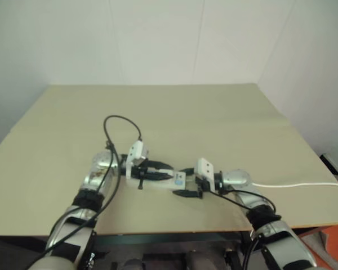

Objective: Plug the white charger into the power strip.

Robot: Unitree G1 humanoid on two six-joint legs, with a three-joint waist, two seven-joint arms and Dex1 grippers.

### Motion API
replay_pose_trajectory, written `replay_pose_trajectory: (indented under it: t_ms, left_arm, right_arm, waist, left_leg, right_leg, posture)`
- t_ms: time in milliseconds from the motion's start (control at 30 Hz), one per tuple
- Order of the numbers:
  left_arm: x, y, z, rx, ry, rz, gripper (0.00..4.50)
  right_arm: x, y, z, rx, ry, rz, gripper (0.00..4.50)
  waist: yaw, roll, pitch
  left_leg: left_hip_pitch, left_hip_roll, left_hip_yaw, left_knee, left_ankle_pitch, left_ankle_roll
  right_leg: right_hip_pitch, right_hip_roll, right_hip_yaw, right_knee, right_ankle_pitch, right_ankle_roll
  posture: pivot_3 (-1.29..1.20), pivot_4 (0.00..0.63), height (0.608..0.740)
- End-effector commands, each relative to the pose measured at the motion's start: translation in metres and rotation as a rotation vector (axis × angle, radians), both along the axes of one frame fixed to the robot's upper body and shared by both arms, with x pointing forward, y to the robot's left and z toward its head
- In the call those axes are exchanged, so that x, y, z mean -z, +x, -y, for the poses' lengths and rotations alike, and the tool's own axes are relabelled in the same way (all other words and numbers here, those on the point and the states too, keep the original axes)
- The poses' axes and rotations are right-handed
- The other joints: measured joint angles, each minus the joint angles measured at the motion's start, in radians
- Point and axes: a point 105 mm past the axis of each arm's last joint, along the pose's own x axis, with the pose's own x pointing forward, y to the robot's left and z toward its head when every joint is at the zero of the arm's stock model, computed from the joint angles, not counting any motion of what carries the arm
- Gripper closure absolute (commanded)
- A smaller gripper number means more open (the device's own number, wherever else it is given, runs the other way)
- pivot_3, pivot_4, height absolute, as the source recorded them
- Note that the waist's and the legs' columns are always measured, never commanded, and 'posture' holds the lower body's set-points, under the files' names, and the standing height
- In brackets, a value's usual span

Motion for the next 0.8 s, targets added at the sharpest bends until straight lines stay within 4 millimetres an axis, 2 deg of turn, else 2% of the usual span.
replay_pose_trajectory:
  t_ms: [33,433,500,600,800]
  left_arm:
    - [0.037,-0.003,-0.015,-0.064,0.111,-0.100,3.48]
    - [0.034,0.001,-0.017,-0.086,0.122,-0.112,3.48]
    - [0.032,0.003,-0.015,-0.099,0.114,-0.114,2.76]
    - [0.029,0.006,-0.012,-0.110,0.098,-0.119,2.01]
    - [0.018,0.010,-0.007,-0.119,0.012,-0.097,0.06]
  right_arm:
    - [0.008,-0.003,0.003,-0.001,-0.037,-0.012,1.09]
    - [0.007,-0.002,0.002,-0.002,-0.037,-0.012,1.09]
    - [0.007,-0.002,0.002,-0.002,-0.036,-0.012,1.09]
    - [0.007,-0.002,0.001,0.000,-0.035,-0.012,1.09]
    - [0.006,-0.001,0.001,0.002,-0.029,-0.011,1.09]
  waist:
    - [0.000,0.000,0.000]
    - [-0.001,0.002,-0.002]
    - [-0.001,0.002,-0.002]
    - [-0.002,0.003,-0.001]
    - [0.000,0.003,-0.001]
  left_leg:
    - [0.000,0.000,0.000,0.000,0.000,0.000]
    - [0.001,0.000,0.000,-0.001,0.000,0.000]
    - [0.001,0.000,0.000,-0.001,0.000,0.000]
    - [-0.003,0.000,0.000,-0.002,0.000,0.000]
    - [-0.005,0.000,-0.001,-0.002,0.000,0.000]
  right_leg:
    - [0.000,0.000,0.000,0.000,0.000,0.000]
    - [0.000,0.000,0.000,-0.001,0.000,0.000]
    - [0.000,0.000,0.000,-0.001,0.000,0.000]
    - [-0.004,0.000,0.000,-0.001,0.000,0.000]
    - [-0.004,0.001,-0.001,-0.002,0.000,0.000]
  posture:
    - [0.00,0.150,0.740]
    - [0.00,0.150,0.740]
    - [0.00,0.150,0.740]
    - [0.00,0.150,0.740]
    - [0.00,0.150,0.740]
